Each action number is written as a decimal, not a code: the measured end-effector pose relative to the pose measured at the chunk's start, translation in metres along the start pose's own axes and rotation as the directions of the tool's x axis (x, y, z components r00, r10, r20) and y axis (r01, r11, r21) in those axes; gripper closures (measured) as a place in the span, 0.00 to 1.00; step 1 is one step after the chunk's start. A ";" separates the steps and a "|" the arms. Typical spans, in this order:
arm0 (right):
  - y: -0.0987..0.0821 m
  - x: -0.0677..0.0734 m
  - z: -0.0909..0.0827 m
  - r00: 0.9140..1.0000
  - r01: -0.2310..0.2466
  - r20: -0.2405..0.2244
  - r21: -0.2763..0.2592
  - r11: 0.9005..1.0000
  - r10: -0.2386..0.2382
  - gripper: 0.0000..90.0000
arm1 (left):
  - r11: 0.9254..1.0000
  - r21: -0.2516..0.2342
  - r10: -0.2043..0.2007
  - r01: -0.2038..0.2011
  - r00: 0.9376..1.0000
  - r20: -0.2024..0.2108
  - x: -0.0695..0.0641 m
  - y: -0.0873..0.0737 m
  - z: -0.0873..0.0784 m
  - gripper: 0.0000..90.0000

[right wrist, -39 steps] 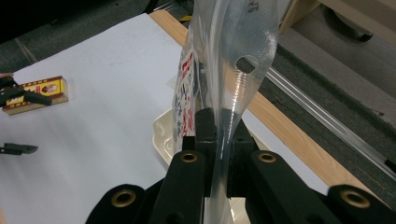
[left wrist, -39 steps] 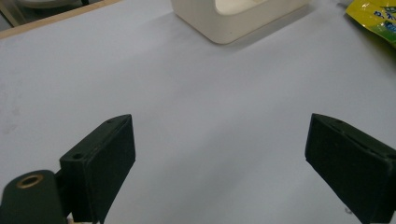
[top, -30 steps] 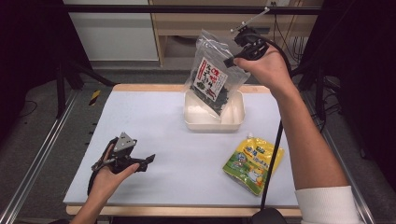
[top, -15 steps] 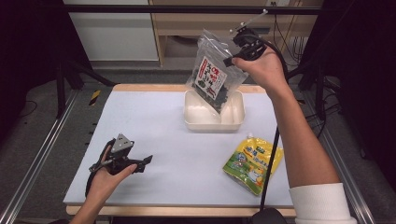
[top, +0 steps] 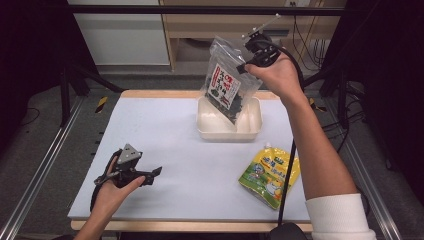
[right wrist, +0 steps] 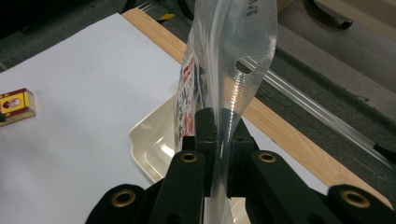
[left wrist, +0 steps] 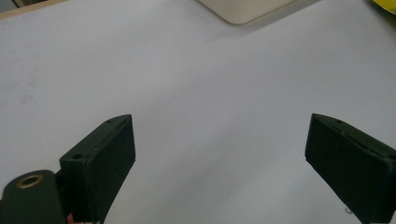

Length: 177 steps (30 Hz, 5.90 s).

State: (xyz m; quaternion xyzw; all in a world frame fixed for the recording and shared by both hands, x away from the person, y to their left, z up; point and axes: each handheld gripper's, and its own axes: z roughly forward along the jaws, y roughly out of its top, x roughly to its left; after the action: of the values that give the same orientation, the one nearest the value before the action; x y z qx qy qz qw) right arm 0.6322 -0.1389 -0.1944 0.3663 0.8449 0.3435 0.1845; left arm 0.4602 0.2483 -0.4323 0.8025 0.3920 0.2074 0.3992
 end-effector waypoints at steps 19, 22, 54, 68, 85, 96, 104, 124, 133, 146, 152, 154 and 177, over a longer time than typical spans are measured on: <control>-0.013 -0.005 0.035 0.996 -0.065 -0.053 0.029 0.997 0.066 0.96 | 1.000 0.006 0.002 -0.002 1.000 0.006 0.000 -0.001 0.002 0.09; -0.016 -0.005 0.041 0.994 -0.083 -0.066 0.036 0.996 0.085 0.96 | 1.000 0.007 0.002 -0.002 1.000 0.006 0.000 -0.001 0.003 0.09; -0.041 -0.019 0.070 0.981 -0.139 -0.139 -0.026 0.990 0.134 0.91 | 1.000 0.029 0.009 -0.009 1.000 0.015 -0.003 -0.003 0.008 0.09; -0.045 -0.024 0.070 0.985 -0.139 -0.113 -0.056 0.989 0.132 0.82 | 1.000 0.028 0.005 -0.005 1.000 0.013 -0.001 -0.003 0.007 0.09; -0.045 -0.009 0.057 0.990 -0.124 -0.087 -0.103 0.987 0.115 0.44 | 0.999 0.031 0.013 -0.013 1.000 0.010 0.000 -0.003 0.007 0.09; -0.052 -0.003 0.034 0.995 -0.101 -0.022 -0.201 0.974 0.099 0.21 | 0.999 0.037 0.018 -0.018 1.000 0.005 0.000 -0.004 0.008 0.09; -0.066 0.011 0.002 0.996 -0.069 0.035 -0.297 0.952 0.083 0.17 | 0.998 0.049 0.030 -0.031 1.000 0.007 -0.003 -0.005 0.010 0.08; -0.149 0.025 -0.036 0.984 -0.067 0.133 -0.343 0.937 0.119 0.19 | 0.997 0.059 0.053 -0.054 0.999 0.008 -0.007 -0.007 0.009 0.07; -0.181 0.021 -0.032 0.978 -0.096 0.150 -0.302 0.948 0.146 0.23 | 0.997 0.061 0.055 -0.055 0.999 0.001 -0.007 -0.009 0.008 0.07; -0.241 0.011 -0.022 0.929 -0.216 0.249 -0.236 0.948 0.273 0.34 | 0.996 0.062 0.063 -0.062 0.998 -0.007 -0.008 -0.011 0.007 0.07; -0.275 0.006 -0.016 0.910 -0.276 0.261 -0.198 0.941 0.322 0.45 | 0.996 0.060 0.068 -0.067 0.998 -0.016 -0.008 -0.011 0.004 0.07; -0.287 0.005 -0.013 0.901 -0.295 0.276 -0.181 0.938 0.336 0.48 | 0.996 0.056 0.067 -0.066 0.998 -0.017 -0.009 -0.011 0.005 0.07; -0.358 -0.026 0.016 0.849 -0.453 0.267 -0.078 0.888 0.456 0.41 | 0.993 0.075 0.088 -0.087 0.996 -0.017 -0.010 -0.012 0.007 0.07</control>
State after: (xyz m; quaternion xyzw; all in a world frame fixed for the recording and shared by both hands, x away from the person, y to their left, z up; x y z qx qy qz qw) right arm 0.4826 -0.3290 -0.4601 0.5990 0.6977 0.3276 0.2172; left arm 0.4528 0.2417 -0.4466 0.8309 0.3680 0.2184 0.3558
